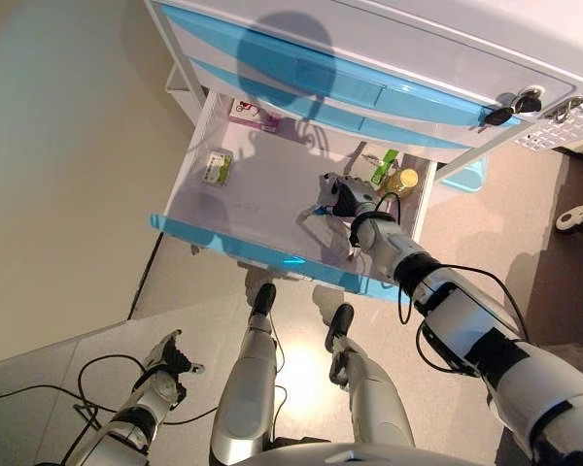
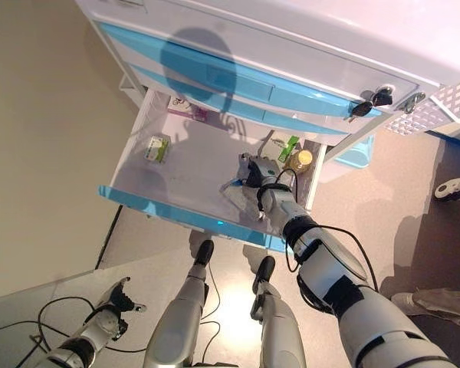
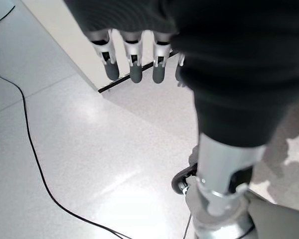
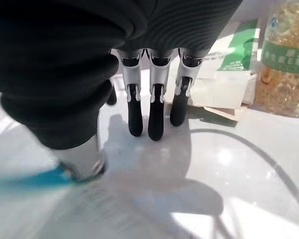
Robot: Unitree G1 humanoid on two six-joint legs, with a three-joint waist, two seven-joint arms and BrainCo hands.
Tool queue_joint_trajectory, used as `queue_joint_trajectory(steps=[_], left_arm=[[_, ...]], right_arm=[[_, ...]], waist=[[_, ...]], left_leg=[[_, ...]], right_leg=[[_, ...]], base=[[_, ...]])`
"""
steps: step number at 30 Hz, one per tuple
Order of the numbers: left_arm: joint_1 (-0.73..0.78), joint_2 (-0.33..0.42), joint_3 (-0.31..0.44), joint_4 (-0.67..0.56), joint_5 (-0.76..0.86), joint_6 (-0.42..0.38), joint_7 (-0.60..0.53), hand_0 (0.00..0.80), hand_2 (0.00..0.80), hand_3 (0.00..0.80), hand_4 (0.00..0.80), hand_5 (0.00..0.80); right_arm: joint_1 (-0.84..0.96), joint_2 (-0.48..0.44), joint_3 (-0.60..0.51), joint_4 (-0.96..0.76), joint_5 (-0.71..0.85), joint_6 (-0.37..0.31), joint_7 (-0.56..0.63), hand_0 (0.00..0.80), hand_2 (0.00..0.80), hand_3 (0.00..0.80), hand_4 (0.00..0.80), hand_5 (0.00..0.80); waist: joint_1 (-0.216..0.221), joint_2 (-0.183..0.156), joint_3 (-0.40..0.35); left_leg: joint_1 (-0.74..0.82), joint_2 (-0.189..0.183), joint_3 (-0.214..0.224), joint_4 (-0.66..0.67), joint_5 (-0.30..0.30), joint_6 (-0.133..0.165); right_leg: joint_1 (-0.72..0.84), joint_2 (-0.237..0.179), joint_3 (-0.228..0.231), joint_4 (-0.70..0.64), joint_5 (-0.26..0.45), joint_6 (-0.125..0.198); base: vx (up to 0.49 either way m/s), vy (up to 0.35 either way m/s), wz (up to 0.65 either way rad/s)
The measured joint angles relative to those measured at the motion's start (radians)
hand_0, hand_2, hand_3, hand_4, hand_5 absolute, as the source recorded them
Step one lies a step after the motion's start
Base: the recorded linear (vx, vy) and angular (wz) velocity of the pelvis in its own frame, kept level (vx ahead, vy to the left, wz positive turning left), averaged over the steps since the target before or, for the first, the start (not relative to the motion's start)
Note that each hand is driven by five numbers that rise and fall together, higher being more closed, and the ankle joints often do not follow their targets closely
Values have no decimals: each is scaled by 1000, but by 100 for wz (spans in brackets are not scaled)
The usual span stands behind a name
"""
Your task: Open the drawer and pick up the medicine
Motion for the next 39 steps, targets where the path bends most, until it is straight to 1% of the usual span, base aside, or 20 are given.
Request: queue_joint_trajectory(steps=[5, 10, 15, 18, 22, 25, 27, 39], left_arm=[[-2, -1, 2, 0, -1, 2, 3, 0, 0, 0, 0, 0], [-3, -2, 3, 3, -1, 4, 6, 0, 0, 0, 0, 0], [-2, -3, 4, 5, -1, 11, 7, 0, 0, 0, 0, 0], [-3, -3, 5, 3, -1, 11, 9, 0, 0, 0, 0, 0], [-3, -5, 6, 4, -1, 12, 9, 0, 0, 0, 0, 0], [-3, -5, 12, 5, -1, 15, 9, 0, 0, 0, 0, 0], [-4, -5, 18, 5, -1, 16, 10, 0, 0, 0, 0, 0], [-5, -20, 23, 5, -1, 17, 11, 0, 0, 0, 0, 0]], right_arm=[[44, -15, -1, -78, 8, 0, -4, 0, 0, 0, 0, 0], [60, -18, -1, -108, 8, -1, -4, 0, 0, 0, 0, 0], [93, -20, 0, -159, 8, -4, -1, 0, 0, 0, 0, 0], [114, -24, 0, -189, 8, -11, 5, 0, 0, 0, 0, 0], [135, -31, 0, -219, 8, -16, 7, 0, 0, 0, 0, 0], [146, -34, 0, -252, 8, -21, 10, 0, 0, 0, 0, 0], [153, -36, 1, -266, 7, -23, 13, 0, 0, 0, 0, 0], [199, -60, 3, -347, 8, -29, 58, 0, 0, 0, 0, 0]], waist=[[-8, -1, 0], [-11, -4, 2], [-33, -7, 3], [-38, -7, 3], [-42, -9, 4], [-43, -19, 9], [-46, -21, 11], [-50, -22, 11]], left_leg=[[-1, 1, 6, -1, 0, 0], [-2, 3, 12, 0, 0, 0], [-2, 3, 13, 1, 0, 0], [-2, 5, 14, 0, -1, 0], [-2, 6, 16, 0, -1, -1], [-5, 6, 27, -1, -1, -1], [-9, 6, 27, 0, -1, 0], [-10, 6, 27, 0, -1, 0]], right_leg=[[-8, 1, 6, 8, -1, -2], [-15, 2, 11, 14, -3, -1], [-15, 1, 12, 15, -3, 0], [-16, 3, 13, 15, -3, 0], [-18, 3, 15, 15, -3, 0], [-32, 3, 28, 25, -4, 0], [-35, 3, 28, 25, -4, 0], [-37, 3, 29, 25, -4, 0]], base=[[-1, 2, -2], [-2, 3, -4], [0, 0, 0], [0, 0, 0], [0, 2, -1], [-2, 2, -8], [2, -5, -2], [0, 0, 0]])
